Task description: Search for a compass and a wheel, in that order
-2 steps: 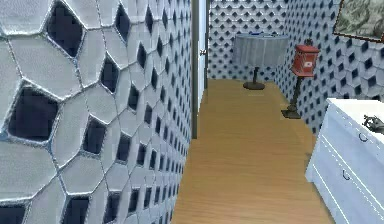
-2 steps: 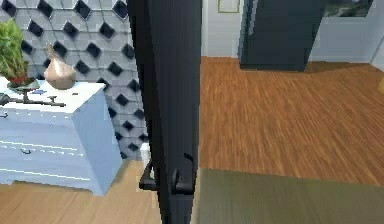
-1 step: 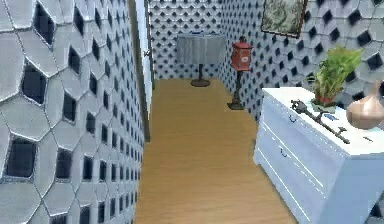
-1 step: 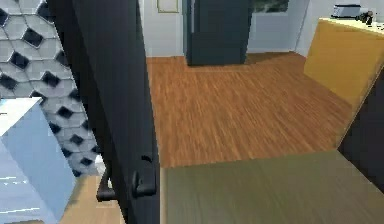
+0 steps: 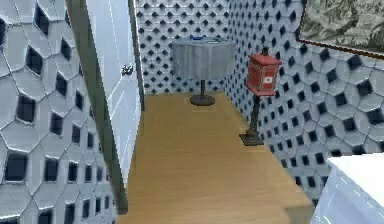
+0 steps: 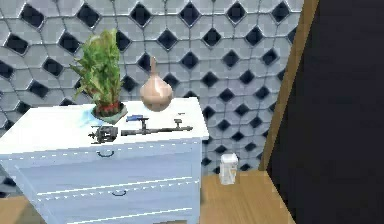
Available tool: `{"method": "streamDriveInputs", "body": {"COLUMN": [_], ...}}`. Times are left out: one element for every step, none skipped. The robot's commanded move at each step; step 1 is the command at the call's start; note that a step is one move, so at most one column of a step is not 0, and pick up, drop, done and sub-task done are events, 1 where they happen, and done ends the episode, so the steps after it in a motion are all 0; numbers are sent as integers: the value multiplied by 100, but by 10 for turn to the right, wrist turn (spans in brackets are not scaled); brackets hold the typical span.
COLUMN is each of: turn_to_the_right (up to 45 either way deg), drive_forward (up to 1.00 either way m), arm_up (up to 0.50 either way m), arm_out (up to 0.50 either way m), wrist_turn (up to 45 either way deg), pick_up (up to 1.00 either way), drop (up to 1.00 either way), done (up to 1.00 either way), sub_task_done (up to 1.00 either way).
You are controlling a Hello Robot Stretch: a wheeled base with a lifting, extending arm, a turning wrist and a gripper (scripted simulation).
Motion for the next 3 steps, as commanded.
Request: {"method": "streamDriveInputs", "body": {"turn_to_the_right": [0, 0, 30], "drive_forward": [100, 100, 0], "arm_up": [0, 0, 0], "arm_out": [0, 0, 0], "wrist_turn": [0, 0, 0], "pick_up": [0, 0, 0], "drop": [0, 0, 0], "done": [0, 0, 0], "sub_task_done": [0, 0, 0]}}
